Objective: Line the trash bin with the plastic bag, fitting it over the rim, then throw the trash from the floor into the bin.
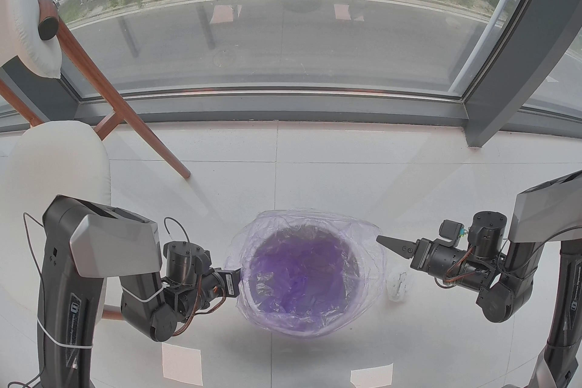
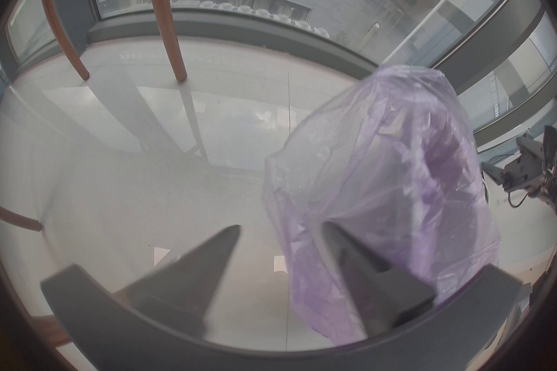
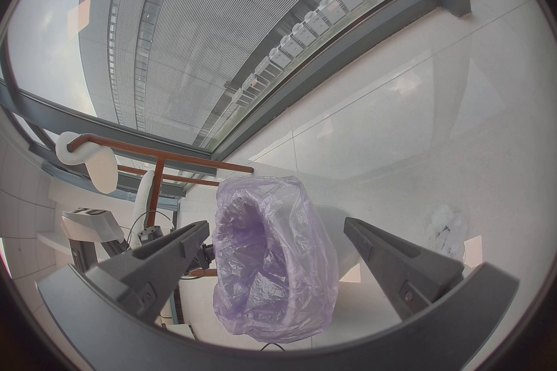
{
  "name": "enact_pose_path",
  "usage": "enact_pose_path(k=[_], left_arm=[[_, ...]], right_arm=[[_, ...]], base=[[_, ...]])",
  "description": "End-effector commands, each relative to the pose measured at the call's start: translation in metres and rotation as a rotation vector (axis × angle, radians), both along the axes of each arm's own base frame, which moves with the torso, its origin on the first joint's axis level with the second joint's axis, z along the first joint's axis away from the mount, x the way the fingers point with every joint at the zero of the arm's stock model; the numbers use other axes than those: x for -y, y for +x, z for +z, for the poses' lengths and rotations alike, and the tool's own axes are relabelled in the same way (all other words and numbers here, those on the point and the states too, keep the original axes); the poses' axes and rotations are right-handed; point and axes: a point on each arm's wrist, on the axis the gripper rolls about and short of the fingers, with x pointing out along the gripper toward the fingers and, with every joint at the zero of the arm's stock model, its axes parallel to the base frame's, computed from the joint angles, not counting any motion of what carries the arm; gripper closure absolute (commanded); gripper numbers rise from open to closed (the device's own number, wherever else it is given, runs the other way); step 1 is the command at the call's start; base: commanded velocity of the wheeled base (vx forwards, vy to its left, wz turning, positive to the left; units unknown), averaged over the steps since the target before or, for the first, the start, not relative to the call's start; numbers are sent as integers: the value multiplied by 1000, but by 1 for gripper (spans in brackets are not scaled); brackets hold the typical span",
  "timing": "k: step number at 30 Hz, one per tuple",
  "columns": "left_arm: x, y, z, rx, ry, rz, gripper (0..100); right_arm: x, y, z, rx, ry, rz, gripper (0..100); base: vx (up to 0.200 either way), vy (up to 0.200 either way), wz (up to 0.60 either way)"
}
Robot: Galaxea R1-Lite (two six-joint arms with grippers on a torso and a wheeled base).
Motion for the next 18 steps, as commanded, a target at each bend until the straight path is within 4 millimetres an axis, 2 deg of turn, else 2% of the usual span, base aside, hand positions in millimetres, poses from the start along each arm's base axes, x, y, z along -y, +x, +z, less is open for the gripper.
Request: enact_pose_path(k=[1, 3, 8, 14, 18], left_arm=[[-3, -7, 24, 59, -22, 8, 0], [-4, -11, 32, 69, -27, 4, 0], [-11, -40, 64, 88, -37, -14, 0], [-20, -80, 74, 45, -20, -43, 0], [-22, -88, 76, 60, -27, -51, 0]], right_arm=[[0, 1, -1, 5, 3, -2, 0], [0, 1, -1, 5, 3, -2, 0], [0, 1, -1, 6, 2, -1, 0], [0, 1, -2, 3, 2, 0, 0], [0, 0, -1, 6, 1, 1, 0]], base=[[0, 0, 0], [0, 0, 0], [0, 0, 0], [0, 0, 0], [0, 0, 0]])
